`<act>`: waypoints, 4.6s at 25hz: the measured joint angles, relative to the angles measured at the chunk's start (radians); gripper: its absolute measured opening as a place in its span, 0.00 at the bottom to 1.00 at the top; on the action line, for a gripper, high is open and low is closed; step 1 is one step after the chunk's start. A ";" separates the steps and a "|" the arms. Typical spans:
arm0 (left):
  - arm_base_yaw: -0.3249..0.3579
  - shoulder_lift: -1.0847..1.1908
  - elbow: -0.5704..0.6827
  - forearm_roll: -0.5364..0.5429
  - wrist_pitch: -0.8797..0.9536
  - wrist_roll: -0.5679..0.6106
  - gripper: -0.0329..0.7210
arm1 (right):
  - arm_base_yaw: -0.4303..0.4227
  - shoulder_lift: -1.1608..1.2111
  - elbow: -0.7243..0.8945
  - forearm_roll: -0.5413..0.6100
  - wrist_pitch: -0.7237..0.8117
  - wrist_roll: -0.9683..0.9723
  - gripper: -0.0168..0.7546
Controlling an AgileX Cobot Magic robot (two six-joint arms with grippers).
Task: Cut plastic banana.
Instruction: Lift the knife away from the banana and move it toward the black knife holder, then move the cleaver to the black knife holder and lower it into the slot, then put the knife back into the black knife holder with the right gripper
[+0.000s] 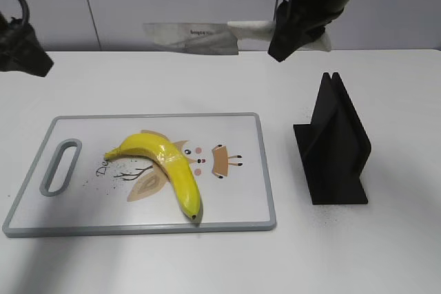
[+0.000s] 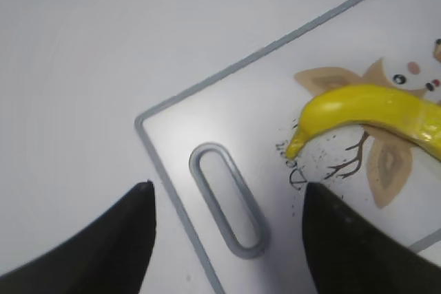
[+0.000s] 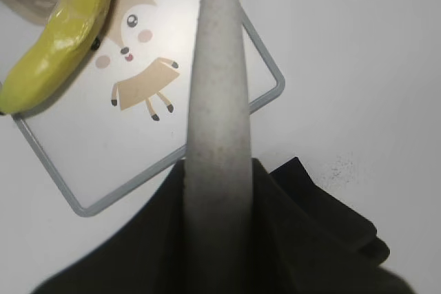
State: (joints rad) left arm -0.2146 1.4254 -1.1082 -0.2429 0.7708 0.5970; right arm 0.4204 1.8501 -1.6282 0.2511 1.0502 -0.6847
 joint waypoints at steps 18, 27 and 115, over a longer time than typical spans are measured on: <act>0.236 -0.208 0.182 0.173 0.439 -0.428 0.82 | 0.000 -0.183 0.143 0.013 0.028 0.606 0.23; 0.236 -0.698 0.481 0.169 0.366 -0.435 0.82 | -0.001 -0.440 0.447 -0.210 -0.152 1.045 0.23; 0.236 -1.427 0.616 0.166 0.334 -0.436 0.73 | -0.004 -1.568 1.096 -0.176 -0.063 0.623 0.77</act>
State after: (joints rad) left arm 0.0214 -0.0014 -0.4924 -0.0769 1.1050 0.1615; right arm 0.4166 0.2823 -0.5323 0.0754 0.9873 -0.0617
